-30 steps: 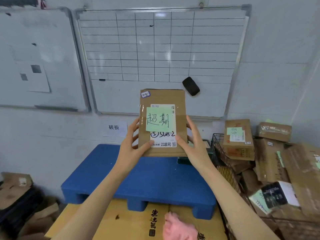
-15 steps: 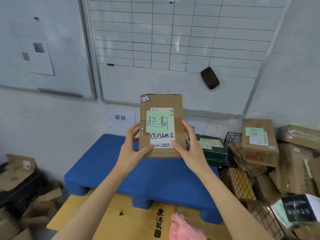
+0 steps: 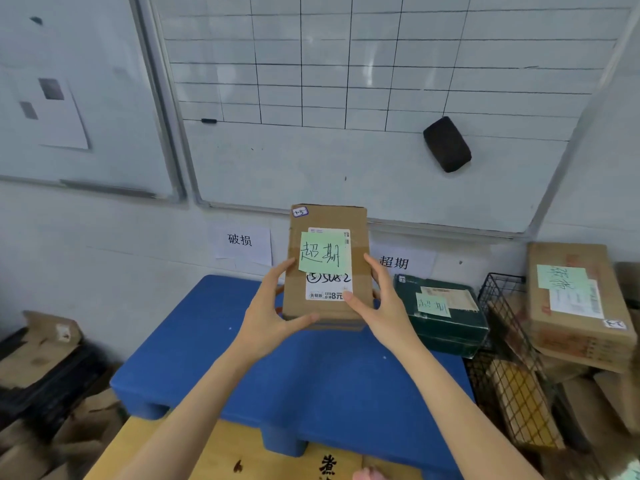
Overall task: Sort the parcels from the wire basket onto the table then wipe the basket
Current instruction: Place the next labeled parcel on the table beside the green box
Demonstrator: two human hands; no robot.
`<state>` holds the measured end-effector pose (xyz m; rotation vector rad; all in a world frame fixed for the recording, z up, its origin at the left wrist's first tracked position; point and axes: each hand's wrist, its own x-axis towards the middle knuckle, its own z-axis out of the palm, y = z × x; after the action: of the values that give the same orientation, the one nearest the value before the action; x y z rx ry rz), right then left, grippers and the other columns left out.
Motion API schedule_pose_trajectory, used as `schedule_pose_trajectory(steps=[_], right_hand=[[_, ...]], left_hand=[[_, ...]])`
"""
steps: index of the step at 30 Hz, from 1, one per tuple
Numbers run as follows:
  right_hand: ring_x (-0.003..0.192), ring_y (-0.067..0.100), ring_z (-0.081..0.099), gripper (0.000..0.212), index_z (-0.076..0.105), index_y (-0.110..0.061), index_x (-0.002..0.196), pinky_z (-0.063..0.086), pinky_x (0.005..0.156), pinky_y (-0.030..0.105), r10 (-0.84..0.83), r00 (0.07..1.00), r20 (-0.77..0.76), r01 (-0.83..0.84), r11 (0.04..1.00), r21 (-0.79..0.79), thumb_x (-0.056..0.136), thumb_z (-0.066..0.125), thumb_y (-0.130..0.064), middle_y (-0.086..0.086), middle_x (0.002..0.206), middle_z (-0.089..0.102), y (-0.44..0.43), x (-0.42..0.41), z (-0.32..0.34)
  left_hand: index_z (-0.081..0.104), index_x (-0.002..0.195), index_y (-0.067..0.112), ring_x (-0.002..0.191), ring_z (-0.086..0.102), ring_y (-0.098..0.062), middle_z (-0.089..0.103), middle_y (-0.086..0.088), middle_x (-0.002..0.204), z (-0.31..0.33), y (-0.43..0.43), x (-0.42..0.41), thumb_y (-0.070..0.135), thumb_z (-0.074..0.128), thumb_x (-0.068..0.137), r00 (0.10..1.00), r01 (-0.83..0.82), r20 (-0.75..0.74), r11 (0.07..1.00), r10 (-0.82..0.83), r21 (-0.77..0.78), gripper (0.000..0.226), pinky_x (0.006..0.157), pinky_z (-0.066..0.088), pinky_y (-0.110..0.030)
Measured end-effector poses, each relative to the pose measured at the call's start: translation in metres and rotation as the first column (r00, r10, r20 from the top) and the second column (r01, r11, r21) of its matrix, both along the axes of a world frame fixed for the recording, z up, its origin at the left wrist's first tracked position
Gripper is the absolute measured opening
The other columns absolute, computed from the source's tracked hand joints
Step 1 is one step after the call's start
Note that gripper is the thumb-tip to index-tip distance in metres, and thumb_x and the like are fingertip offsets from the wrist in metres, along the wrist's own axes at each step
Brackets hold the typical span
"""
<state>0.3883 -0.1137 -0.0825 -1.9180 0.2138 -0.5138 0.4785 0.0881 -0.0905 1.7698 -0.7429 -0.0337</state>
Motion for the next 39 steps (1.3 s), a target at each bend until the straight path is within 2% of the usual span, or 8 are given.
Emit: schedule_pose_trajectory(steps=[3, 8, 15, 20, 26, 32, 36, 39], right_hand=[[0.12, -0.022, 0.034, 0.075, 0.026, -0.047, 0.148, 0.031, 0.099, 0.018, -0.003, 0.999, -0.04, 0.003, 1.0, 0.011, 0.09, 0.071, -0.034, -0.045, 0.136, 0.03, -0.008, 0.012, -0.012], [0.133, 0.003, 0.04, 0.074, 0.026, -0.056, 0.144, 0.038, 0.111, 0.038, -0.007, 0.994, -0.112, 0.009, 1.0, 0.011, 0.087, 0.071, -0.046, -0.027, 0.147, 0.039, -0.015, 0.026, -0.034], [0.132, 0.002, 0.041, 0.072, 0.028, -0.055, 0.145, 0.038, 0.11, 0.033, -0.013, 0.987, -0.159, 0.014, 1.0, 0.007, 0.087, 0.07, -0.049, -0.03, 0.15, 0.034, -0.026, 0.03, -0.045], [0.126, 0.004, 0.045, 0.066, 0.03, -0.053, 0.145, 0.037, 0.102, 0.029, 0.003, 0.981, -0.195, 0.0, 1.0, 0.011, 0.091, 0.066, -0.046, -0.024, 0.151, 0.037, -0.037, 0.033, -0.046], [0.121, 0.0, 0.054, 0.054, 0.038, -0.048, 0.143, 0.044, 0.102, 0.029, 0.025, 0.968, -0.25, -0.013, 0.999, 0.047, 0.094, 0.061, -0.043, -0.038, 0.136, 0.043, -0.049, 0.035, -0.058], [0.132, 0.008, 0.045, 0.051, 0.038, -0.043, 0.143, 0.037, 0.105, 0.028, 0.065, 0.914, -0.399, -0.056, 0.998, 0.035, 0.096, 0.058, -0.044, -0.015, 0.146, 0.044, -0.061, 0.035, -0.081], [0.134, 0.006, 0.042, 0.051, 0.041, -0.037, 0.144, 0.036, 0.113, 0.034, 0.012, 0.914, -0.405, -0.009, 1.0, 0.008, 0.096, 0.059, -0.042, -0.017, 0.146, 0.045, -0.067, 0.03, -0.097], [0.134, 0.002, 0.038, 0.05, 0.042, -0.04, 0.143, 0.035, 0.114, 0.037, -0.063, 0.916, -0.397, 0.034, 0.996, -0.079, 0.096, 0.058, -0.044, -0.025, 0.143, 0.043, -0.076, 0.026, -0.104]], left_hand=[[0.034, 0.143, 0.044, 0.131, 0.046, -0.005, 0.041, 0.023, 0.147, -0.016, -0.01, 0.01, 0.033, 0.092, 0.065, 0.998, -0.025, 0.061, 0.999, 0.022, 0.048, 0.098, 0.097, 0.052, -0.036], [0.035, 0.143, 0.043, 0.134, 0.042, 0.0, 0.038, 0.024, 0.15, -0.037, -0.019, 0.025, 0.038, 0.092, 0.059, 0.985, -0.121, 0.134, 0.986, 0.105, 0.114, 0.101, 0.104, 0.046, -0.038], [0.04, 0.142, 0.042, 0.133, 0.045, -0.002, 0.041, 0.026, 0.148, -0.058, -0.031, 0.041, 0.036, 0.092, 0.059, 0.988, -0.118, 0.109, 0.987, 0.107, 0.105, 0.098, 0.102, 0.049, -0.042], [0.041, 0.141, 0.044, 0.13, 0.047, -0.002, 0.042, 0.028, 0.147, -0.07, -0.039, 0.047, 0.032, 0.094, 0.059, 0.993, -0.116, 0.045, 0.991, 0.113, 0.067, 0.098, 0.098, 0.052, -0.043], [0.043, 0.137, 0.05, 0.123, 0.053, -0.004, 0.05, 0.024, 0.142, -0.094, -0.038, 0.053, 0.032, 0.094, 0.059, 0.991, -0.101, -0.082, 0.993, 0.106, 0.058, 0.095, 0.091, 0.055, -0.044], [0.052, 0.125, 0.04, 0.116, 0.055, 0.006, 0.051, 0.034, 0.133, -0.133, -0.041, 0.043, 0.024, 0.09, 0.067, 0.981, -0.095, -0.156, 0.987, 0.115, 0.131, 0.071, 0.083, 0.058, -0.039], [0.052, 0.128, 0.039, 0.116, 0.055, 0.004, 0.055, 0.032, 0.125, -0.154, -0.042, 0.039, 0.019, 0.088, 0.071, 0.971, -0.107, -0.2, 0.985, 0.132, 0.135, 0.07, 0.086, 0.058, -0.039], [0.045, 0.135, 0.042, 0.123, 0.051, 0.001, 0.05, 0.03, 0.132, -0.156, -0.043, 0.042, 0.024, 0.089, 0.069, 0.976, -0.088, -0.186, 0.985, 0.115, 0.148, 0.081, 0.091, 0.056, -0.038]])
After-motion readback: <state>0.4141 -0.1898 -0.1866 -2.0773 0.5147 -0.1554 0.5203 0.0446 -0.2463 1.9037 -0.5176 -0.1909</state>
